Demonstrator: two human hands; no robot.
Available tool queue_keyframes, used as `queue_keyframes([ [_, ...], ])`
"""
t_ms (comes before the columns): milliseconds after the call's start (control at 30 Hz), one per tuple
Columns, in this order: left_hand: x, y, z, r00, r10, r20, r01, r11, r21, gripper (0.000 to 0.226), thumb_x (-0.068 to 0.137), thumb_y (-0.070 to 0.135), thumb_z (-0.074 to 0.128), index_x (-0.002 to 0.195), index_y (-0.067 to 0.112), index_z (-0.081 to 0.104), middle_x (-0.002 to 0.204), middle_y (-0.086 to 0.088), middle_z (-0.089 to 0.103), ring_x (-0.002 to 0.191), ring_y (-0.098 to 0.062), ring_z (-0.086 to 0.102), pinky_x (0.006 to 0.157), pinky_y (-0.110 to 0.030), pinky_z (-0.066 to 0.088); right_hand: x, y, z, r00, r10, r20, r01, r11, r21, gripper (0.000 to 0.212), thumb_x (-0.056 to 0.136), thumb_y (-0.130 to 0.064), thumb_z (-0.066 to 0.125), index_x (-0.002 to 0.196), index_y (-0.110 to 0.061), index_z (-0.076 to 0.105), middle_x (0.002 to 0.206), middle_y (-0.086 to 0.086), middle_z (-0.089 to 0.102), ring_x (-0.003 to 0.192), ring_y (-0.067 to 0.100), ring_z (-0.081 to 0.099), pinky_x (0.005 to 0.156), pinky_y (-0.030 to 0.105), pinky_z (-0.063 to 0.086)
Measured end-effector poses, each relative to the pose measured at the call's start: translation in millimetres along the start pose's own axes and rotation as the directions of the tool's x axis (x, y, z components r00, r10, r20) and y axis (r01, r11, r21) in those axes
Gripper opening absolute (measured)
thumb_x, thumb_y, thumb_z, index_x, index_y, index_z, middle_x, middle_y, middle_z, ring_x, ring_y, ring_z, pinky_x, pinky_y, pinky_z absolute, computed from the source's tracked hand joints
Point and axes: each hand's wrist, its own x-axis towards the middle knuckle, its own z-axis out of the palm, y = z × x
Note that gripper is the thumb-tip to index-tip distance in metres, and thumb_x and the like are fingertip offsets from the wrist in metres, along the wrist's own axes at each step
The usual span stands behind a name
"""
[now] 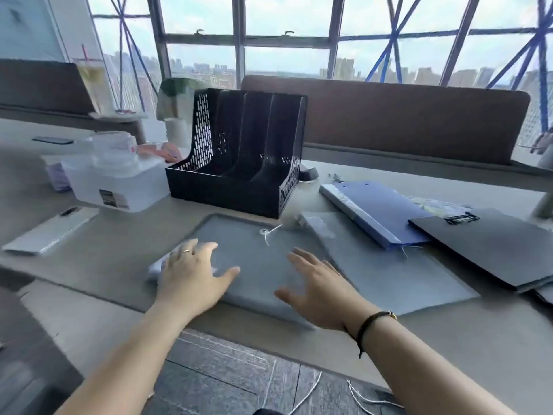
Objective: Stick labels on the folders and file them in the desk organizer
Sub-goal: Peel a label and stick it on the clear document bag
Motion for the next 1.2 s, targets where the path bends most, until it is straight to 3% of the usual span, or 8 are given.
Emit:
queue_keyframes([
  [133, -15, -25, 0, 0.985, -0.160, -0.067, 0.160, 0.987, -0.014, 0.075, 0.073, 0.072, 0.062, 0.129, 0.023, 0.057, 0.147, -0.016, 0.044, 0.139, -0.036, 0.032, 0.117, -0.049, 0.020, 10, -17, 17, 0.995, -0.016, 0.098, 0.021, 0.998, -0.052, 0.063, 0.099, -0.057, 0.039, 0.151, -0.023, 0.034, 0.162, -0.006, 0.026, 0.150, 0.010, 0.016, 0.122, 0.036, 0.007],
  [300, -20, -47, -11, 0.946, -0.322, -0.033, 0.319, 0.945, -0.070, 0.089, 0.071, 0.077, 0.059, 0.142, 0.027, 0.040, 0.162, -0.018, 0.017, 0.148, -0.038, 0.010, 0.120, -0.051, 0.010, 17, -39, 30, 0.993, -0.068, 0.093, 0.075, 0.994, -0.077, 0.067, 0.096, -0.065, 0.036, 0.151, -0.027, 0.036, 0.162, -0.008, 0.026, 0.149, 0.010, 0.020, 0.121, 0.033, 0.013],
  [467, -26, -76, -35, 0.898, -0.439, -0.030, 0.433, 0.894, -0.117, 0.107, 0.065, 0.079, 0.064, 0.147, 0.021, 0.029, 0.161, -0.018, 0.018, 0.148, -0.036, 0.011, 0.117, -0.055, 0.016, 15, -54, 30, 0.983, -0.152, 0.101, 0.156, 0.987, -0.036, 0.064, 0.090, -0.070, 0.045, 0.142, -0.033, 0.051, 0.149, -0.017, 0.047, 0.136, 0.011, 0.044, 0.112, 0.029, 0.034],
  [633, -35, -96, -51, 0.858, -0.510, -0.060, 0.467, 0.822, -0.326, 0.118, 0.066, 0.054, 0.084, 0.152, 0.006, 0.020, 0.153, -0.021, 0.026, 0.143, -0.035, 0.018, 0.110, -0.047, 0.031, 12, -78, 23, 0.964, -0.243, 0.109, 0.236, 0.969, 0.066, 0.038, 0.087, -0.062, 0.060, 0.115, -0.039, 0.071, 0.114, -0.016, 0.071, 0.105, 0.005, 0.063, 0.094, 0.025, 0.048],
  [800, -35, -111, -55, 0.849, -0.528, -0.010, 0.456, 0.744, -0.488, 0.081, 0.067, 0.032, 0.089, 0.128, 0.000, 0.046, 0.130, -0.021, 0.054, 0.127, -0.036, 0.044, 0.095, -0.040, 0.043, 17, -89, 28, 0.966, -0.249, 0.072, 0.221, 0.936, 0.273, 0.027, 0.089, -0.044, 0.068, 0.109, -0.027, 0.075, 0.095, -0.012, 0.074, 0.086, 0.000, 0.065, 0.086, 0.025, 0.052],
  [967, -39, -112, -63, 0.866, -0.500, 0.017, 0.414, 0.697, -0.586, 0.061, 0.061, 0.022, 0.090, 0.107, 0.004, 0.055, 0.110, -0.011, 0.066, 0.102, -0.032, 0.062, 0.078, -0.037, 0.049, 26, -77, 26, 0.996, -0.082, -0.045, 0.092, 0.932, 0.350, 0.032, 0.088, -0.041, 0.071, 0.117, -0.029, 0.069, 0.105, -0.017, 0.066, 0.098, 0.007, 0.062, 0.087, 0.022, 0.045],
  [1100, -41, -99, -71, 0.881, -0.465, 0.094, 0.335, 0.471, -0.816, 0.027, 0.070, 0.003, 0.076, 0.095, 0.009, 0.067, 0.098, -0.009, 0.074, 0.089, -0.028, 0.070, 0.085, -0.048, 0.058, 29, -59, 24, 0.987, 0.137, -0.081, -0.078, 0.862, 0.501, 0.050, 0.083, -0.046, 0.075, 0.128, -0.027, 0.062, 0.117, -0.006, 0.064, 0.110, 0.011, 0.060, 0.098, 0.033, 0.049],
  [1200, -45, -76, -84, 0.934, -0.329, 0.140, 0.259, 0.352, -0.899, 0.027, 0.084, -0.011, 0.060, 0.098, 0.009, 0.071, 0.098, -0.012, 0.076, 0.084, -0.028, 0.071, 0.078, -0.041, 0.056, 23, -48, 20, 0.962, 0.270, -0.052, -0.163, 0.713, 0.682, 0.057, 0.085, -0.041, 0.074, 0.136, -0.023, 0.054, 0.127, -0.001, 0.058, 0.109, 0.014, 0.062, 0.092, 0.039, 0.055],
])
